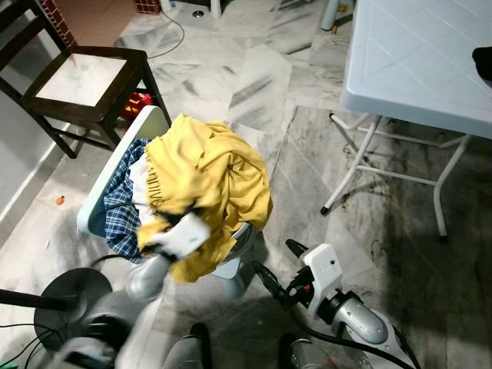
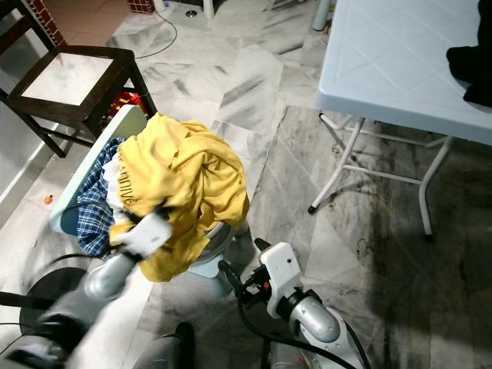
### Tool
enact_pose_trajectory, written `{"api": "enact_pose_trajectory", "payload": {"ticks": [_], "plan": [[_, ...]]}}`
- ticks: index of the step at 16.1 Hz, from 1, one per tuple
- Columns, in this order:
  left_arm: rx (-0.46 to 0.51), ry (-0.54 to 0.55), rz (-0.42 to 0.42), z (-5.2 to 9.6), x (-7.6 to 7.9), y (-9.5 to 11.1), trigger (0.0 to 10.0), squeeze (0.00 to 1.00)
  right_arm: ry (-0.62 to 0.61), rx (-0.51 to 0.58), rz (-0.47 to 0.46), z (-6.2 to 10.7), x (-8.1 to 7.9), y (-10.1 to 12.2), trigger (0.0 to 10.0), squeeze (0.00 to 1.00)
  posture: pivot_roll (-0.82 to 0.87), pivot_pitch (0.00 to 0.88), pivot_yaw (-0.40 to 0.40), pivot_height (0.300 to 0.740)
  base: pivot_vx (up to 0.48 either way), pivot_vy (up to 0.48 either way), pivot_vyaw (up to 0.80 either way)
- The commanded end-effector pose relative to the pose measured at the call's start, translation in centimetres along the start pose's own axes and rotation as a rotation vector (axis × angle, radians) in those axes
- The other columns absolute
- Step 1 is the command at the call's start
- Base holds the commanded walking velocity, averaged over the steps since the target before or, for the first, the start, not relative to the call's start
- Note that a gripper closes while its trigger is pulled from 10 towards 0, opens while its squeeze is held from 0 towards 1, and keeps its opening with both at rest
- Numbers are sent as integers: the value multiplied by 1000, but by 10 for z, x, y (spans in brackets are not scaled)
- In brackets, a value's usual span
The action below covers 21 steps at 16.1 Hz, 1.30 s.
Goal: Hang hanger
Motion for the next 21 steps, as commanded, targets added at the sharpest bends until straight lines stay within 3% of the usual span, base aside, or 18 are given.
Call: {"api": "enact_pose_trajectory", "payload": {"ticks": [1, 2, 5, 7, 8, 9, 10, 15, 21], "plan": [[16, 4, 47, -4, -2, 7, 0, 0, 6, -23, -7, 2, -4, -5, 10000, 0, -16, 286, 29, 740, 0, 0, 0], [19, 22, 58, -6, -5, 9, 0, 0, 6, -23, -7, 2, -3, -6, 10000, 0, -14, 285, 29, 740, 0, 0, 0], [-84, 9, -13, 8, -10, -13, 0, 0, 5, -24, -11, 2, -4, -6, 10000, 0, -14, 289, 30, 740, 0, 0, 0], [-219, -87, -85, 25, 2, -39, 235, 0, 8, -26, -16, 1, -6, -7, 10000, 0, -12, 291, 24, 740, 0, 0, 0], [-235, -97, -102, 27, 5, -43, 4392, 0, 10, -26, -15, 1, -6, -7, 10000, 0, -10, 291, 21, 740, 0, 0, 0], [-252, -107, -135, 30, 7, -47, 10000, 0, 15, -27, -12, 0, -6, -6, 10000, 0, -11, 292, 19, 740, 0, 0, 0], [-253, -78, -130, 29, 3, -47, 10000, 1000, 17, -28, -10, 0, -6, -7, 10000, 0, -11, 293, 18, 740, 0, 0, 0], [-209, -60, -270, 25, -6, -41, 10000, 1000, 16, -31, -15, -1, -6, -9, 10000, 0, -9, 292, 23, 740, 0, 0, 0], [-212, -78, -356, 25, -5, -43, 10000, 1000, 17, -30, -12, 0, -5, -9, 10000, 0, -5, 286, 22, 740, 0, 0, 0]]}}
Point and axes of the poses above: a point about 5 cm out from each wrist's last joint towards the gripper, its own z axis pointing back from the gripper into the wrist, its own y axis along the axis of the wrist's last joint, x = y × z, the point moved 3 cm from there along -z, pointing out of the wrist towards the gripper, and after that the axes turned 14 degrees about z, right-handed, at the moved point
